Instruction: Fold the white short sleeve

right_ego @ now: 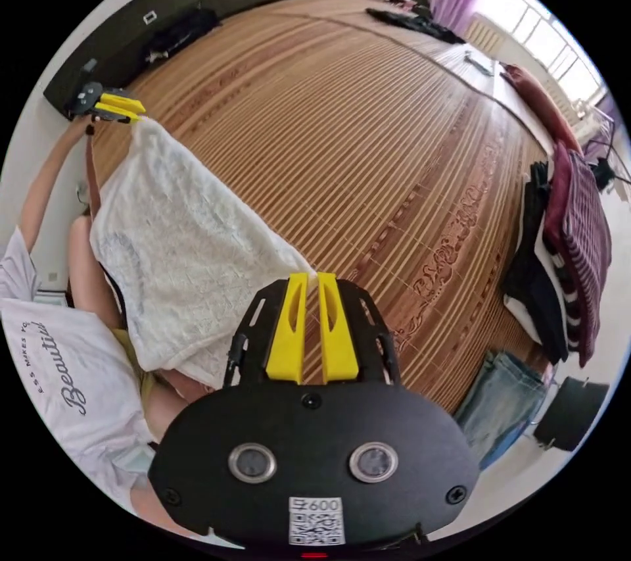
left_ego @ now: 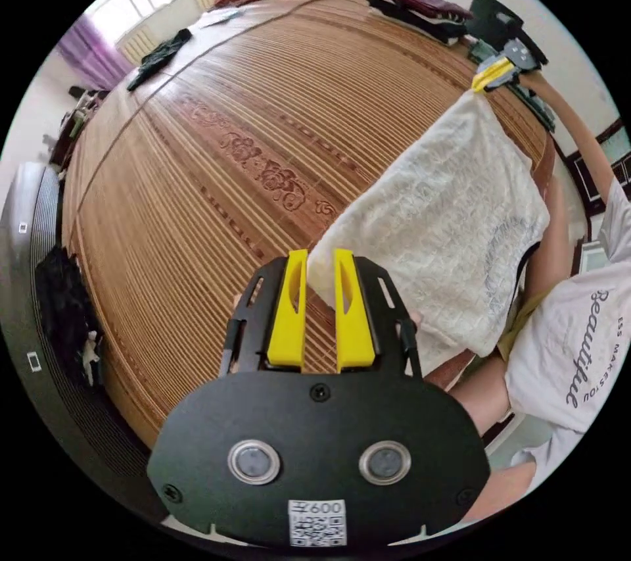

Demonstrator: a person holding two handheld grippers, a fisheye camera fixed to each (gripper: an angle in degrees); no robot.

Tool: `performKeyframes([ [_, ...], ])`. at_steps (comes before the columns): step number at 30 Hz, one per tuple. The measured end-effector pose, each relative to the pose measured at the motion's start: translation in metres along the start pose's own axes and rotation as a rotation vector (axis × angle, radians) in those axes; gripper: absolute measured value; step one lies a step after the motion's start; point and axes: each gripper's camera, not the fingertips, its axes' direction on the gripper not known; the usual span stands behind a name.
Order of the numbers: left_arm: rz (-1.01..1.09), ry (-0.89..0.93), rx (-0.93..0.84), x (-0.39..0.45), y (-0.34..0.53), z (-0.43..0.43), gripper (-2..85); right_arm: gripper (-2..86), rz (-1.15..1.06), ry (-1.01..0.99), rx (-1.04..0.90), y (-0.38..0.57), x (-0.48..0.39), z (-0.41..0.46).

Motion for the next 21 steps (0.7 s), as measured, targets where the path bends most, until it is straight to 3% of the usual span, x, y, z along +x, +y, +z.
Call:
performKeyframes([
  [4, -0.048, 0.028, 0.081, -0.007, 0.020, -0.047, 2.6, -0.8, 0.060, 0.112, 0.261, 0.043, -0.050, -0.044],
  [6, 0.039, 0.193, 0.142, 0.012, 0.023, -0.064, 1.2, -0.9, 0.016, 0.095, 0.387, 0.061, -0.080, -0.057],
  [10, 0.056, 0.195, 0.109, 0.038, 0.013, -0.056, 0.6, -0.8, -0.021, -0.135, 0.207, 0.050, -0.115, -0.022],
  [14, -0.044, 0.097, -0.035, 0.045, -0.003, -0.023, 0.5, -0.8, -0.072, 0.209, 0.050, 0.043, -0.158, 0.030],
  [17, -0.182, 0.069, 0.036, 0.042, 0.001, -0.045, 0.6, -0.8, -0.043, 0.415, 0.073, 0.049, -0.180, 0.031],
  [21, -0.253, 0.138, 0.297, 0.040, 0.052, -0.111, 1.1, -0.8, -0.035, 0.329, 0.249, 0.091, -0.211, -0.020],
])
